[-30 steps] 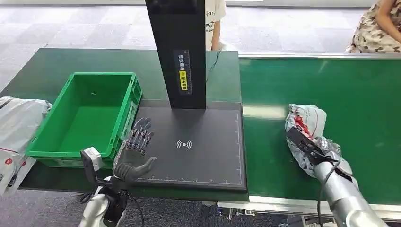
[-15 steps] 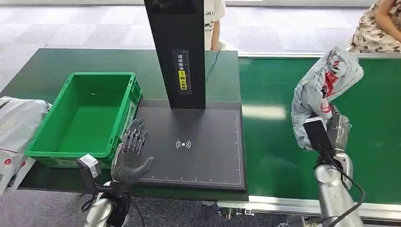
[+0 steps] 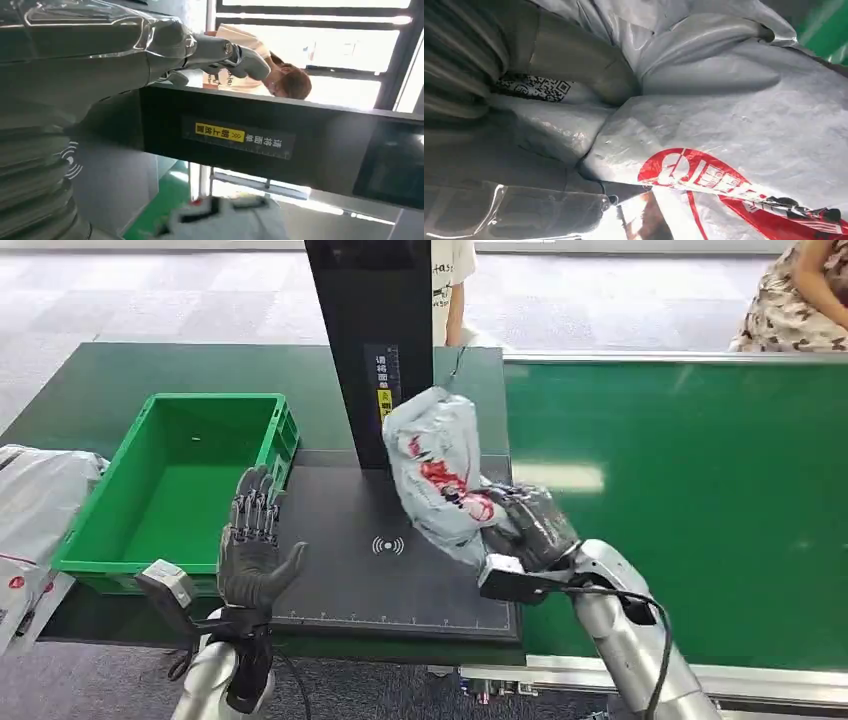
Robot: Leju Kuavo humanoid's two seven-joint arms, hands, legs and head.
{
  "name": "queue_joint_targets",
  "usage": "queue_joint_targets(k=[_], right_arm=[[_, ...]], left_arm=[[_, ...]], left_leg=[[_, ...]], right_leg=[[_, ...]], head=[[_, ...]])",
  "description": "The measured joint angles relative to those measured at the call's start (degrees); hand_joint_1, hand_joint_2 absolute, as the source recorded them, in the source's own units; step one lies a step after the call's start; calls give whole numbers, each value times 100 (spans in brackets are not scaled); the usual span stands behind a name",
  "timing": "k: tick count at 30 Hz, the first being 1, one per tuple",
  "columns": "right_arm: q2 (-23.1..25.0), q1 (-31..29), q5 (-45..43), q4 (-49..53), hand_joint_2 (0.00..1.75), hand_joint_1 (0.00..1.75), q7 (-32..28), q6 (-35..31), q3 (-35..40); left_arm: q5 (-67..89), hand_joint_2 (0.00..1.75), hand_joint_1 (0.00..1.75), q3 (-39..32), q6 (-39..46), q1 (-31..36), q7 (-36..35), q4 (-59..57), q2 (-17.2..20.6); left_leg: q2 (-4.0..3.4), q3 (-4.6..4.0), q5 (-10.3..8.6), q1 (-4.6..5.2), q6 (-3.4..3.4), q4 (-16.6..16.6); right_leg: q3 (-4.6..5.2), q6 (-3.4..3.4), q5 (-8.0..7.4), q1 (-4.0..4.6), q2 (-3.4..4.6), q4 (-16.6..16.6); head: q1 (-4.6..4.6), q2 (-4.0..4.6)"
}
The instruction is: Moved the parcel from conveyor to table for the left to box.
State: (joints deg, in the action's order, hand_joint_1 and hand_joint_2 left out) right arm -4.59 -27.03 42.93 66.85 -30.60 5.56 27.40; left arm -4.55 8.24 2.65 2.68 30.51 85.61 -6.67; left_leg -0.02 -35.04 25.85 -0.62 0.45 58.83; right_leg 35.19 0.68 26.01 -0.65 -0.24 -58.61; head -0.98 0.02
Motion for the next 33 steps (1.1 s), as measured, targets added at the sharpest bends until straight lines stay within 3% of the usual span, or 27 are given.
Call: queue_joint_targets(k=[7, 8, 12, 19, 23, 27, 33], right_arm=[[-6, -663, 151, -922, 175, 175, 179, 500, 1527], [2, -740, 168, -1040, 175, 0, 258, 592, 1698], [63, -1015, 212, -1423, 175, 0, 525, 438, 2189], [77, -1048, -236, -1517, 175, 0, 324, -1282, 2222], [77, -859, -749, -1243, 175, 0, 149, -1757, 1901], [77, -636, -1746, -924, 175, 0, -147, -1547, 1463], [81, -152, -3896, -346, 175, 0, -306, -273, 615]], left_arm=[[-31, 175, 0, 0, 63, -9, 2, 2, 7], [-35, 175, 0, 0, 85, -10, 0, 2, 7], [-37, 175, 0, -2, 157, -29, -55, 53, 13], [-20, 175, 0, -7, 157, -115, -59, 179, 13], [11, 175, 0, -7, 157, -171, -59, 221, 22], [110, 175, 0, -4, 155, -171, -125, 221, 22], [895, 175, 0, 186, 188, -145, -326, 124, 96]], left_leg=[[10, -2, -1, 0, 0, 1], [9, -2, -1, 0, 0, 1], [7, 0, 0, 0, 0, 1], [7, 1, -1, 0, 0, 2], [7, 1, 0, 0, 0, 2], [7, 1, 1, 0, 0, 2], [9, 0, 1, 1, -1, 2]], right_leg=[[-2, 0, 0, 2, -10, 1], [-2, 0, 0, 2, -9, 1], [-1, 0, 0, 2, -8, 1], [-1, 0, -1, 2, -7, 2], [0, -1, 0, 2, -7, 3], [1, -1, 1, 2, -7, 3], [1, -1, 1, 2, -9, 4]], head=[[0, 0], [0, 0], [0, 0], [2, 0], [2, -2], [2, 0], [0, 0]])
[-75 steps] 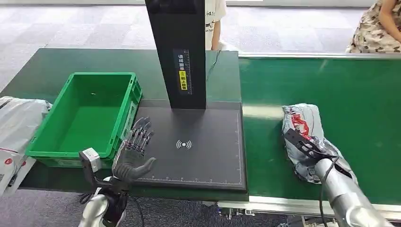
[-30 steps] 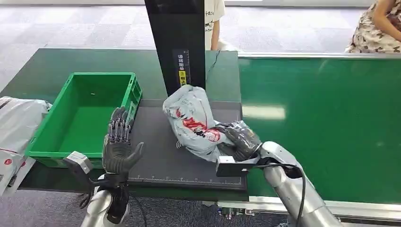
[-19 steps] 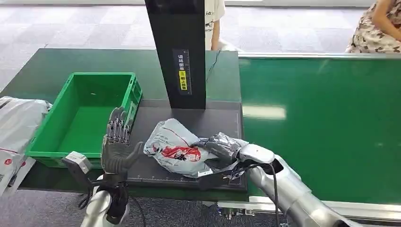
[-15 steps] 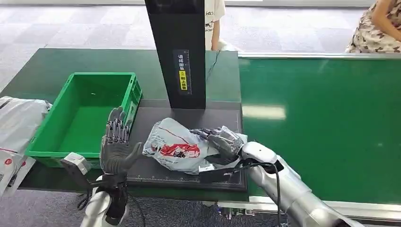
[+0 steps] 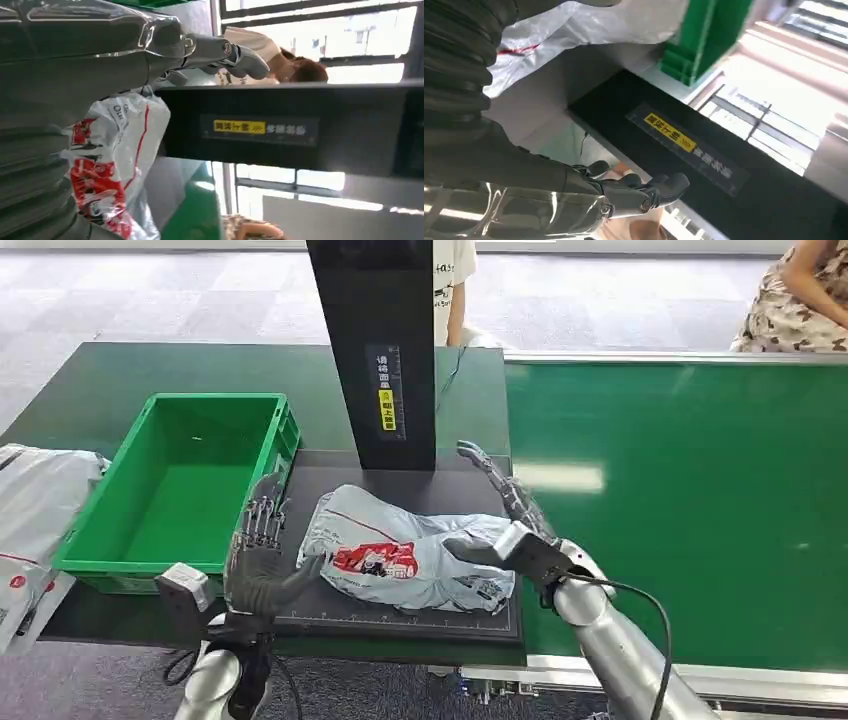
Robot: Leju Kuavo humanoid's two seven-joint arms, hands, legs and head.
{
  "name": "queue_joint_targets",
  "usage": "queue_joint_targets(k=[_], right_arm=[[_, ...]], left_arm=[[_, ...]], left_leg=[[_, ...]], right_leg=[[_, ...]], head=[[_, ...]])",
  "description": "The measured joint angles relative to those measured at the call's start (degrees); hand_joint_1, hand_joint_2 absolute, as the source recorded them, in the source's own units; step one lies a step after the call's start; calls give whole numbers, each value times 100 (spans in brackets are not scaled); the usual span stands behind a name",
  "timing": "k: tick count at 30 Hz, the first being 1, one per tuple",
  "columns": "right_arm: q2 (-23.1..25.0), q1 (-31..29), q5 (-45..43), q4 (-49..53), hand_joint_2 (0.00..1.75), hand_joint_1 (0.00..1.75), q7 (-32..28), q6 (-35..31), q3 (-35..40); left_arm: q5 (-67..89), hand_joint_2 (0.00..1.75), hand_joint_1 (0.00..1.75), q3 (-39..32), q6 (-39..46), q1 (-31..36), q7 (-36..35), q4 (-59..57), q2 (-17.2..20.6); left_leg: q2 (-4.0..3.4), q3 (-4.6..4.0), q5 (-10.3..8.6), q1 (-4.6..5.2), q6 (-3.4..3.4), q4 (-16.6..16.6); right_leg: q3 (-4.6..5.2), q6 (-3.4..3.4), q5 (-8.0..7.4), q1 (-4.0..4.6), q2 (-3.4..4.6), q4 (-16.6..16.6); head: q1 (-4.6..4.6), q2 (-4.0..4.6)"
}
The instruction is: Moved the parcel from conveyor to table for the left to box.
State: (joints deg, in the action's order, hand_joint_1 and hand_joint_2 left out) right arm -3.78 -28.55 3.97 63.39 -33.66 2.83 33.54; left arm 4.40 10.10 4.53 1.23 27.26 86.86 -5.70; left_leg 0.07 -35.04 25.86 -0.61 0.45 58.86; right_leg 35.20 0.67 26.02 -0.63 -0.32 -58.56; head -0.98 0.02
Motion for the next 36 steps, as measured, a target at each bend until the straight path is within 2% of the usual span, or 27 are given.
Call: queue_joint_targets(k=[4, 9, 12, 15, 18, 19, 20, 25, 36], right_arm=[[0, 458, -698, 541, 175, 0, -28, 547, -501], [33, 1031, -1094, 1266, 175, 0, -62, 906, -1089], [126, 1209, -1125, 1566, 175, 0, 109, 1087, -1408], [268, 1298, -1055, 1776, 175, 0, 301, 1199, -1691], [400, 1440, -797, 1971, 175, 0, 419, 1278, -1920], [437, 1489, -751, 2017, 175, 0, 435, 1282, -1976], [479, 1540, -705, 2087, 175, 0, 437, 1285, -2052], [597, 1716, -626, 2286, 175, 0, 483, 1300, -2319], [758, 1909, -484, 2437, 175, 0, 479, 1359, -2651]], left_arm=[[1192, 175, 0, 249, 451, 133, -133, -299, 109], [3337, 175, 0, 642, 1378, 464, -537, -841, 249], [4404, 175, 0, 836, 1593, 754, -1113, -1212, 280], [5455, 175, 0, 1014, 1582, 1073, -1989, -1664, 299], [6094, 175, 2, 1117, 1423, 1330, -2408, -2082, 286], [6189, 175, 159, 1125, 1390, 1392, -2448, -2174, 280], [6244, 175, 175, 1128, 1353, 1457, -2489, -2257, 265], [6303, 175, 175, 1134, 1224, 1602, -2470, -2553, 212], [6064, 175, 175, 1125, 1305, 1596, -1711, -2599, 201]], left_leg=[[1, -1, 0, 0, 0, 0], [0, -2, 0, 0, 0, 0], [-1, 0, 0, 0, 0, 0], [-2, 1, -2, -1, 1, 0], [-2, 4, -2, -1, 2, 0], [-1, 5, -2, -1, 1, 0], [-1, 7, -2, 0, 1, -1], [-1, 10, -1, 0, 0, -2], [-1, 10, -9, 0, -2, -2]], right_leg=[[1, 0, 0, 0, 0, 1], [2, 0, 0, -1, 0, 0], [2, 1, -1, -1, 2, 0], [0, 3, -3, -1, 1, -1], [-2, 5, -5, -1, 1, -2], [-4, 5, -4, 0, 1, -2], [-7, 5, -4, 0, 0, -2], [-11, 3, -3, 0, -1, -1], [-11, 10, -12, 0, -1, -2]], head=[[0, 0], [0, 0], [2, 0], [2, 0], [0, 0], [2, 0], [0, 0], [0, 0], [2, 0]])
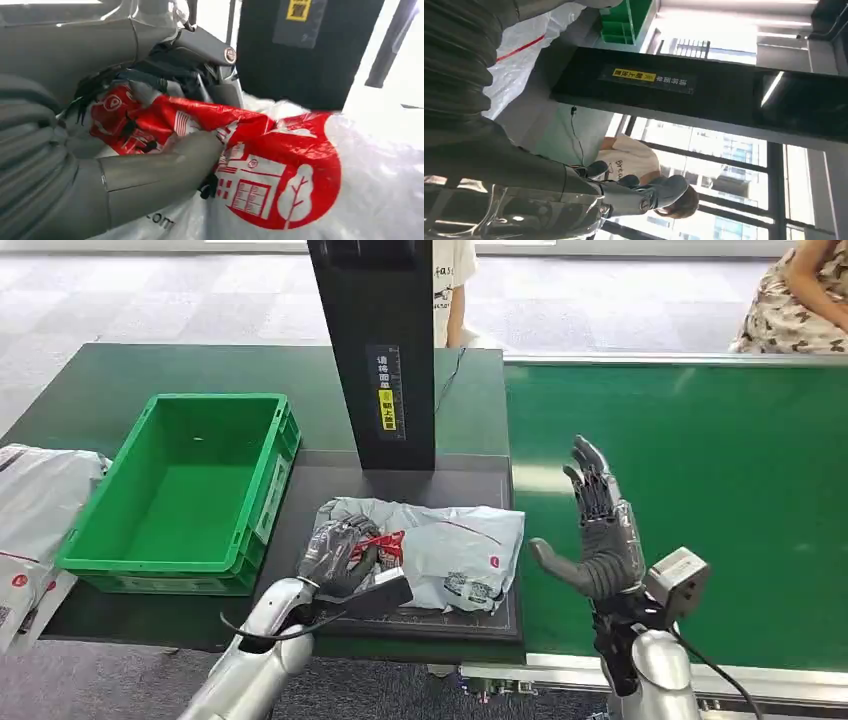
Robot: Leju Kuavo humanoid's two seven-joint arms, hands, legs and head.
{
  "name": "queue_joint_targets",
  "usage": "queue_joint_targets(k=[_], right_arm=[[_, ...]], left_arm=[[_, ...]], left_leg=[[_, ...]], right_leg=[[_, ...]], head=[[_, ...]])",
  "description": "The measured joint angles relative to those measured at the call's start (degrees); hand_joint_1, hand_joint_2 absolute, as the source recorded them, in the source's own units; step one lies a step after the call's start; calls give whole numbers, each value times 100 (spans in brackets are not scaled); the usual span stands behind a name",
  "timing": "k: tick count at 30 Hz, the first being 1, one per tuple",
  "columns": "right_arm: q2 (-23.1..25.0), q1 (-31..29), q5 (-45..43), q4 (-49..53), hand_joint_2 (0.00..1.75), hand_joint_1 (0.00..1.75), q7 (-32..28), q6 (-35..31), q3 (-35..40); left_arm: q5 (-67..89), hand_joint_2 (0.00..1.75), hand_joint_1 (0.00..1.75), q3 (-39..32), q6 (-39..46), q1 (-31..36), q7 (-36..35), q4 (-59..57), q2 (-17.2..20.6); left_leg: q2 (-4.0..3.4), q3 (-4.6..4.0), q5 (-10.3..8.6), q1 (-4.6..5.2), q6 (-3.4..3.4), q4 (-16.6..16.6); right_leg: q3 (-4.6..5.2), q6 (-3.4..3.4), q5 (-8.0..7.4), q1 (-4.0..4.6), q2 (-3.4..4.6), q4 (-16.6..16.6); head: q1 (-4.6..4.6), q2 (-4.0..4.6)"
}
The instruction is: Moved the parcel from conveyor to table for the left to box.
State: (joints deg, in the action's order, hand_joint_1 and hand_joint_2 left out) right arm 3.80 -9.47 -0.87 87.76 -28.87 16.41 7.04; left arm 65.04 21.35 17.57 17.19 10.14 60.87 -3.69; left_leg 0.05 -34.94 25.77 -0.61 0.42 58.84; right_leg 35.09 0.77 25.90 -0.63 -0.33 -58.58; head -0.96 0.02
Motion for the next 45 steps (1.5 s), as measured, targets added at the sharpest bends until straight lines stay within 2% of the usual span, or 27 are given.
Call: queue_joint_targets(k=[3, 7, 10, 14, 19, 21, 25, 29, 31, 37, 38, 39, 45], right_arm=[[0, 42, -20, 31, 175, 0, -41, -26, -52], [0, 142, -153, 122, 175, 0, -46, -111, -114], [-2, 192, -286, 199, 175, 0, -22, -140, -151], [-2, 202, -430, 221, 175, 0, 9, -188, -160], [-2, 240, -406, 221, 175, 0, -59, -249, -160], [-2, 291, -372, 221, 175, 0, -125, -286, -159], [-2, 424, -297, 265, 175, 0, -170, -323, -160], [-2, 452, -205, 304, 175, 0, -155, -343, -160], [-2, 447, -195, 313, 175, 0, -120, -369, -162], [-2, 445, -120, 319, 175, 0, -77, -378, -184], [-2, 447, -111, 319, 175, 0, -74, -376, -184], [-2, 445, -101, 319, 175, 0, -74, -376, -186], [0, 444, -37, 319, 175, 0, -79, -321, -188]], left_arm=[[-354, 175, 175, 0, 362, -94, 460, 138, 4], [-911, 175, 175, -20, 1440, -314, 1292, 648, 26], [-781, 175, 175, -80, 2157, -477, 1867, 1323, 70], [-179, 175, 175, -623, 2253, -855, 2906, 2587, -168], [121, 175, 175, -1397, 2253, -1031, 2944, 3537, -424], [388, 175, 175, -1861, 2253, -1042, 2744, 3558, -509], [748, 175, 175, -2588, 2251, -1010, 1283, 3376, -435], [850, 175, 175, -2955, 2198, -907, -259, 2817, -80], [850, 175, 175, -3014, 2074, -812, -760, 2501, 137], [770, 175, 175, -3053, 1677, -634, -1277, 1657, 548], [745, 175, 54, -3053, 1608, -624, -1301, 1567, 584], [730, 175, 0, -3053, 1538, -601, -1307, 1477, 601], [56, 175, 0, -2949, 1434, -576, -954, 1268, 610]], left_leg=[[0, -2, 1, 0, 0, 0], [-1, -9, 3, 0, -2, 1], [-2, -11, 5, -1, -1, 0], [-9, -11, 6, 0, 1, 0], [-7, -11, 8, -1, 0, -1], [-8, -10, 7, -3, 1, -2], [-12, -7, 6, -4, 3, -3], [-11, -7, 4, -5, 5, -4], [-11, -7, 4, -5, 6, -4], [-11, -10, 4, -3, 5, -4], [-11, -10, 4, -3, 5, -4], [-10, -10, 5, -2, 4, -4], [-9, -10, 7, -1, 4, -3]], right_leg=[[2, 0, 0, 0, 1, 1], [10, 0, 1, 0, 1, 1], [11, -2, 6, 0, 2, 1], [14, -3, 7, 1, 9, 1], [13, -3, 7, 1, 5, 1], [13, -2, 7, 1, 6, 0], [15, -1, 6, 1, 11, -2], [17, 0, 6, 4, 13, -3], [17, 0, 6, 8, 12, -3], [16, -1, 6, 6, 13, 0], [17, -1, 6, 6, 13, 0], [16, -1, 6, 5, 11, 1], [15, -2, 7, 3, 10, 1]], head=[[-2, 0], [-2, 0], [0, -2], [-2, 0], [-2, 0], [-2, 0], [0, 0], [0, 0], [0, 0], [-2, 0], [0, 0], [-2, 0], [0, 0]])
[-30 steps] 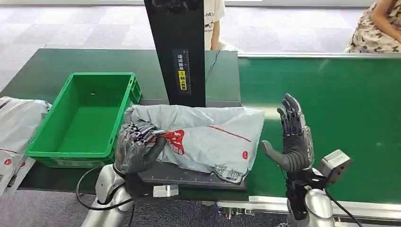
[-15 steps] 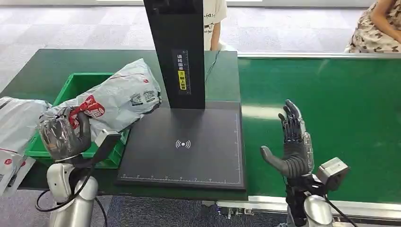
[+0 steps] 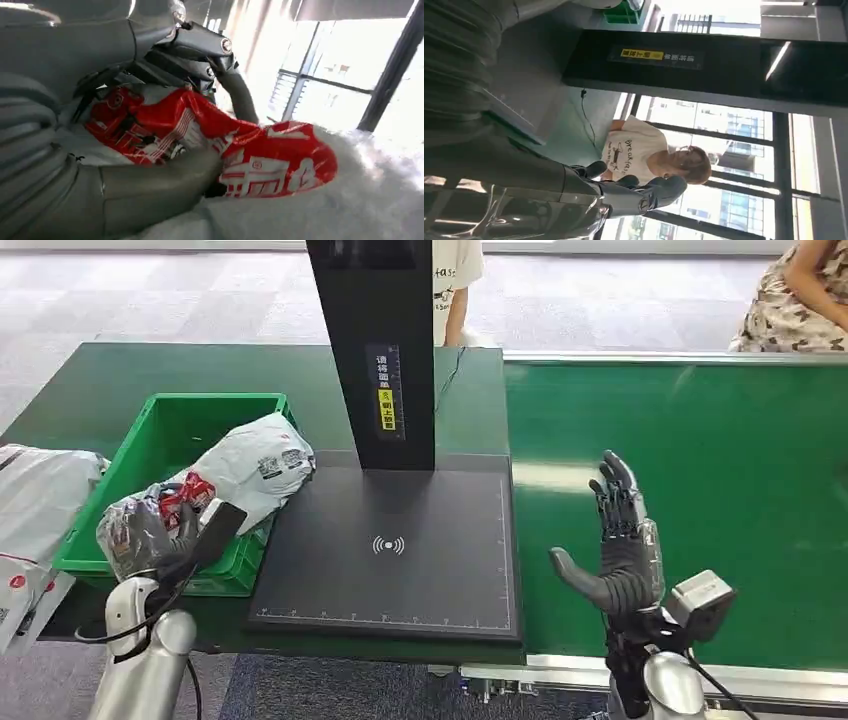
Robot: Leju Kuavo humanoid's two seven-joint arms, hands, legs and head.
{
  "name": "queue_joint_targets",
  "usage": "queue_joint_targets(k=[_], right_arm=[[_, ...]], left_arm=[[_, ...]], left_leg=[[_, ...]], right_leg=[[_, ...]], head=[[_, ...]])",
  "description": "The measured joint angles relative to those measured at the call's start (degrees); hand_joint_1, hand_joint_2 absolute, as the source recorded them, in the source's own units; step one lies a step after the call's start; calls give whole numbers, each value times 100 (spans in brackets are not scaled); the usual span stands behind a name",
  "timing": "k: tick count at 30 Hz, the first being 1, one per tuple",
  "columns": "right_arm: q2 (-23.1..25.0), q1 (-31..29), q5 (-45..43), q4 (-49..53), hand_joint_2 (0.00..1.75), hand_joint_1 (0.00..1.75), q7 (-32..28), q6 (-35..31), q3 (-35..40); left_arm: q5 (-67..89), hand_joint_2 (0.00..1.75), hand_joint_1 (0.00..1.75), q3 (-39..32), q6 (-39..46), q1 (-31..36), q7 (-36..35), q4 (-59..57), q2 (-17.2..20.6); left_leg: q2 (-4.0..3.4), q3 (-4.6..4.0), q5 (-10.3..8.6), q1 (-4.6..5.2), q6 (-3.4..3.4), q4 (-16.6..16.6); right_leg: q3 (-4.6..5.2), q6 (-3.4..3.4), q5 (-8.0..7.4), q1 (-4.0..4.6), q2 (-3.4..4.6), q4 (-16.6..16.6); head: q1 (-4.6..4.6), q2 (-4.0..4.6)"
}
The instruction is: Moved the parcel from conveyor to table for the left to box.
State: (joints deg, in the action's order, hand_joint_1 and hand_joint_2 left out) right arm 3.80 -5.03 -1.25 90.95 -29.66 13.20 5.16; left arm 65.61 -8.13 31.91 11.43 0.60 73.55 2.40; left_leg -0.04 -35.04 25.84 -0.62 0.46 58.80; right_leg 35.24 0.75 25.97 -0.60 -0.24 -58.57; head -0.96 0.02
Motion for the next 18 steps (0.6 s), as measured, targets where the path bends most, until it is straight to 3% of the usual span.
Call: queue_joint_targets(k=[7, 15, 18], right_arm=[[0, -1, 22, -7, 175, 0, -22, 44, 0], [0, -99, -13, -87, 175, 0, -46, 31, 0], [0, -123, -105, -120, 175, 0, -83, 11, 0]], left_arm=[[-1324, 175, 0, 175, 486, -103, 961, 230, -63], [-2494, 175, 0, 94, 817, -357, 3073, 1170, -396], [-2821, 175, 0, 81, 820, -481, 3424, 1487, -524]], left_leg=[[-1, 0, 0, -1, 0, 0], [-1, -3, 1, -1, 0, 0], [1, -3, 1, -1, 0, 0]], right_leg=[[0, 1, -1, 1, 1, -2], [0, 0, 0, 1, 1, -1], [0, 0, 1, 1, -1, 0]], head=[[0, 0], [0, 0], [0, 0]])
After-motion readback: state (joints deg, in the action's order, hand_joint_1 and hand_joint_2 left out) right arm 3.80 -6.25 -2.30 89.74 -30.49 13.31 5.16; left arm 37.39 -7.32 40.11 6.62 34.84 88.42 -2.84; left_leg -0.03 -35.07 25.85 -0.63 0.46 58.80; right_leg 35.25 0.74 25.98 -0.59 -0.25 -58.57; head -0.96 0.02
